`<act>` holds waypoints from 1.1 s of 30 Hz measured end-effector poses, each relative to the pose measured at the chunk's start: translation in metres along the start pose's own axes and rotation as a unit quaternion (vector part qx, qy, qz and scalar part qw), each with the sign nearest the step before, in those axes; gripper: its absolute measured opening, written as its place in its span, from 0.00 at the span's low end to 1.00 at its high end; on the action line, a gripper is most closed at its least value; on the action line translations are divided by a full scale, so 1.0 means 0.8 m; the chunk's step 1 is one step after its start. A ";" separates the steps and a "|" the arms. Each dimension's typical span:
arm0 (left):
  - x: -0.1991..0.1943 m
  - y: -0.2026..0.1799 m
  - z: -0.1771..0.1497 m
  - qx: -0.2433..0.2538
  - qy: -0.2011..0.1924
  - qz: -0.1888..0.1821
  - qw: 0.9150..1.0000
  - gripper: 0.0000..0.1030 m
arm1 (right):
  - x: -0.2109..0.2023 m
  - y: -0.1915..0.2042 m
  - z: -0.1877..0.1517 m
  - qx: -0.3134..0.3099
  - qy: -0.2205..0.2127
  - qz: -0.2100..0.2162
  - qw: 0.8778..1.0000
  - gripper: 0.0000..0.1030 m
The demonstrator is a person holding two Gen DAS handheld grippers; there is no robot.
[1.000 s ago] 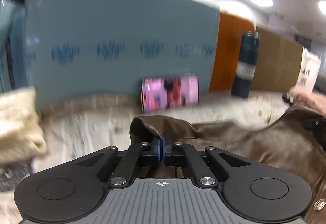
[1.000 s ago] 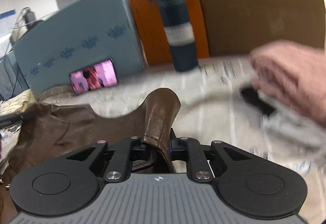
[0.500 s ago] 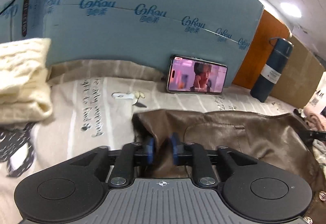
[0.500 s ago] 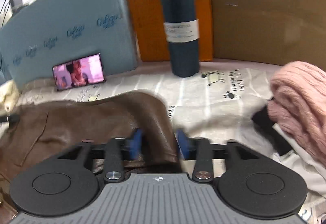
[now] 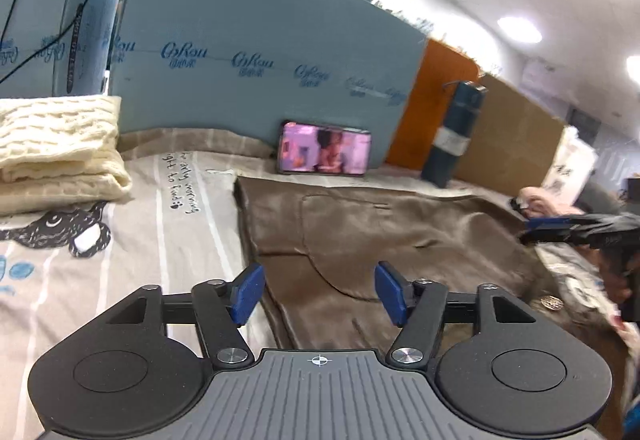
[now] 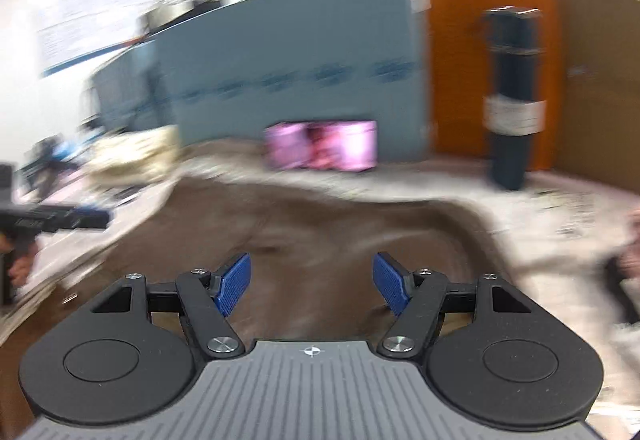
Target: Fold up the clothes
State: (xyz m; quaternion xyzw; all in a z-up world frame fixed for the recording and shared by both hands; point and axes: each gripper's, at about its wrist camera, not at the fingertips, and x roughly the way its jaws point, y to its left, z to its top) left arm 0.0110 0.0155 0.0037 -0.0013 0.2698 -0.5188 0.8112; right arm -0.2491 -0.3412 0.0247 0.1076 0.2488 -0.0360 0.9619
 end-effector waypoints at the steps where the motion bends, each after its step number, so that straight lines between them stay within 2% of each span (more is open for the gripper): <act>1: -0.010 -0.001 -0.005 0.000 -0.005 -0.004 1.000 0.70 | 0.005 0.008 -0.003 -0.006 0.011 0.020 1.000 0.64; 4: -0.035 -0.005 -0.021 0.002 -0.010 -0.020 1.000 0.72 | 0.012 0.027 -0.016 -0.021 0.039 0.079 0.996 0.64; 7: -0.048 -0.013 -0.038 0.017 0.006 -0.031 0.999 0.79 | 0.014 0.041 -0.031 -0.034 0.078 0.111 0.990 0.64; 12: -0.047 -0.026 -0.061 0.028 0.045 -0.041 0.998 0.80 | 0.007 0.041 -0.066 -0.031 0.121 0.093 0.988 0.64; 16: -0.049 -0.041 -0.076 0.042 0.067 -0.065 0.995 0.80 | -0.014 0.038 -0.075 -0.026 0.112 0.086 0.990 0.65; 24: -0.080 -0.060 -0.093 0.062 0.015 -0.093 0.994 0.79 | -0.030 0.033 -0.078 -0.036 0.117 0.062 0.991 0.67; 26: -0.078 -0.064 -0.095 0.076 0.010 -0.087 0.993 0.57 | -0.032 0.032 -0.081 -0.034 0.122 0.069 0.990 0.66; 27: -0.076 -0.067 -0.095 0.090 0.012 -0.076 0.993 0.32 | -0.034 0.032 -0.083 -0.033 0.124 0.069 0.989 0.61; 28: -0.073 -0.070 -0.095 0.103 0.014 -0.065 0.992 0.20 | -0.036 0.033 -0.085 -0.032 0.123 0.068 0.989 0.55; 29: -0.071 -0.072 -0.096 0.112 0.015 -0.060 0.992 0.16 | -0.039 0.035 -0.089 -0.035 0.118 0.065 0.990 0.51; 31: -0.074 -0.077 -0.093 0.116 0.002 -0.067 0.991 0.05 | -0.044 0.036 -0.096 -0.042 0.110 0.060 0.991 0.33; 33: -0.080 -0.082 -0.089 0.123 -0.018 -0.075 0.989 0.02 | -0.051 0.036 -0.101 -0.046 0.101 0.068 0.991 0.21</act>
